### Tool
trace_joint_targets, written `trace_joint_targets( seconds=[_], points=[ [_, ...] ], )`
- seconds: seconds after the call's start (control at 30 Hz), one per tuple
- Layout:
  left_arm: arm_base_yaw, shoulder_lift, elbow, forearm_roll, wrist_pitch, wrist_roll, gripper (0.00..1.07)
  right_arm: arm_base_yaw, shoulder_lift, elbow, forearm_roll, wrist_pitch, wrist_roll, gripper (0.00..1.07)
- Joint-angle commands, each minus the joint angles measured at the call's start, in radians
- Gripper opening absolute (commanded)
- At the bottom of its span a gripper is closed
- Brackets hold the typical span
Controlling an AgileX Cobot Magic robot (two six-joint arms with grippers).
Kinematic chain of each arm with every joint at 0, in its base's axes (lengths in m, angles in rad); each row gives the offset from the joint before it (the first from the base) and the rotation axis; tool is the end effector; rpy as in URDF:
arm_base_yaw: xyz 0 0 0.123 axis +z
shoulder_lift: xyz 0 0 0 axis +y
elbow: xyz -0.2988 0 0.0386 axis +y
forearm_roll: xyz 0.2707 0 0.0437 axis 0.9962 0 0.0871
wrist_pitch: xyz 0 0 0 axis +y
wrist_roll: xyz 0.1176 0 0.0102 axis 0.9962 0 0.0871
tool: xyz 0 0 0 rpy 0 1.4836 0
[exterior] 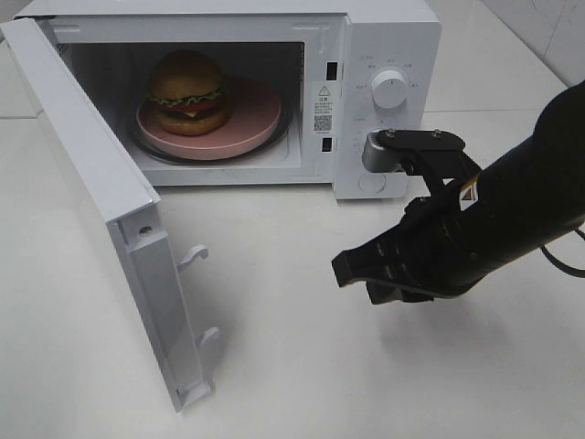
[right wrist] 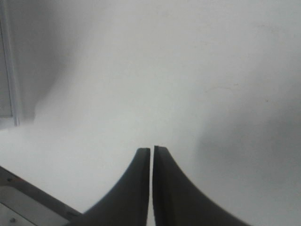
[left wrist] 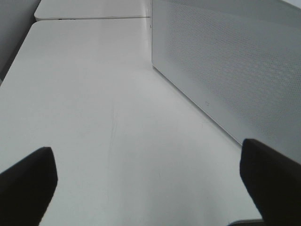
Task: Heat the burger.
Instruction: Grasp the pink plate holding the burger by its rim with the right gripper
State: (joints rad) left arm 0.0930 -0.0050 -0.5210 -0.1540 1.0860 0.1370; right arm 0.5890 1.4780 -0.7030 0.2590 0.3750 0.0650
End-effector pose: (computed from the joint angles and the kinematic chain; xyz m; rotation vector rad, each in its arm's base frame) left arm 0.0189 -0.0143 0.2810 0.0566 2.0334 -0.0396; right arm 0.2375 0.1720 0.1638 -0.4105 2.6506 0.4222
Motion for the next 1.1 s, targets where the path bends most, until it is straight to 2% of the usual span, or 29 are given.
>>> trace_joint_targets(
  seconds=[0.03, 0.3, 0.5, 0.53, 0.57, 0.6, 0.83, 0.93, 1.1],
  points=[
    [0.003, -0.005, 0.003, -0.003, -0.013, -0.007, 0.98, -0.004, -0.039, 0.003, -0.009, 0.074, -0.110, 0.07],
    [0.003, -0.005, 0.003, -0.003, -0.013, -0.007, 0.98, -0.004, -0.129, 0.003, -0.009, 0.218, -0.387, 0.09],
    [0.003, -0.005, 0.003, -0.003, -0.013, -0.007, 0.98, -0.004, -0.186, 0.003, -0.012, 0.321, -0.726, 0.11],
    [0.003, -0.005, 0.003, -0.003, -0.013, -0.007, 0.98, -0.004, -0.186, 0.003, -0.012, 0.321, -0.726, 0.11],
    [0.003, -0.005, 0.003, -0.003, -0.013, -0.007, 0.98, -0.004, -0.197, 0.003, -0.015, 0.335, -0.839, 0.11],
    [0.003, -0.005, 0.003, -0.003, -0.013, -0.007, 0.98, -0.004, -0.197, 0.003, -0.015, 0.335, -0.839, 0.11],
    [0.003, -0.005, 0.003, -0.003, -0.013, -0.007, 0.98, -0.004, -0.212, 0.003, -0.047, 0.346, -1.216, 0.13],
    [0.003, -0.005, 0.003, -0.003, -0.013, -0.007, 0.98, -0.004, -0.210, 0.003, -0.069, 0.345, -1.316, 0.14],
    [0.003, -0.005, 0.003, -0.003, -0.013, -0.007, 0.98, -0.004, -0.210, 0.003, -0.121, 0.335, -1.340, 0.16]
  ],
)
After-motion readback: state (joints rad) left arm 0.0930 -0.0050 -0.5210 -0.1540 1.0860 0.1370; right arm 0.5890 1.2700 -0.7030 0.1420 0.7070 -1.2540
